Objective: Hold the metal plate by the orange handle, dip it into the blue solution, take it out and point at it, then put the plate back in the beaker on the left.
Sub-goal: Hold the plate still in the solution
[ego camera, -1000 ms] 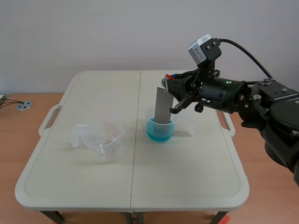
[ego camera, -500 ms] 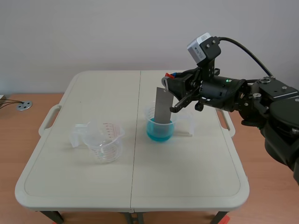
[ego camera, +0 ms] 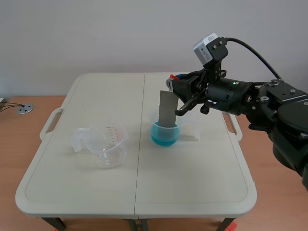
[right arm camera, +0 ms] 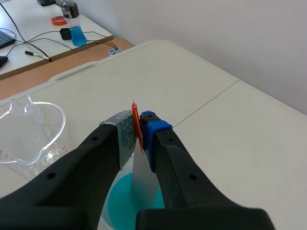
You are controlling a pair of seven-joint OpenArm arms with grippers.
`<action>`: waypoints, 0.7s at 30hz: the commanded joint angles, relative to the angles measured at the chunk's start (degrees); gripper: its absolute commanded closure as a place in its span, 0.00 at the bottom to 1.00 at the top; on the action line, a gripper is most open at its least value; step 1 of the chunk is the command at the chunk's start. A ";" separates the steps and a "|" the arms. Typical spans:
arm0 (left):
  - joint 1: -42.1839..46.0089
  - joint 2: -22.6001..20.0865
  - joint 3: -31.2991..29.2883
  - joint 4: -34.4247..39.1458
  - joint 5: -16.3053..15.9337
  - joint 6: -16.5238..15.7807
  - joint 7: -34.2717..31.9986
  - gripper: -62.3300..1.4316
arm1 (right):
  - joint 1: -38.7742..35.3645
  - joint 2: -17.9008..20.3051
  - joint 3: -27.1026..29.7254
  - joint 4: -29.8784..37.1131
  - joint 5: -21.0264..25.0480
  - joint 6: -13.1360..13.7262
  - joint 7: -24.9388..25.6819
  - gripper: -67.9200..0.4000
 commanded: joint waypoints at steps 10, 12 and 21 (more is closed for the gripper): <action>0.26 0.26 -0.48 0.74 -0.13 0.07 -0.33 0.93 | -0.85 -0.02 0.26 6.14 0.46 0.68 -0.72 0.97; 0.26 0.28 -0.48 0.74 -0.13 0.04 -0.33 0.93 | -1.49 0.00 0.28 7.48 0.46 0.68 -1.09 0.97; 0.15 0.28 -0.48 0.74 -0.13 0.02 -0.33 0.93 | -3.48 0.15 0.28 13.77 0.46 0.68 -3.67 0.97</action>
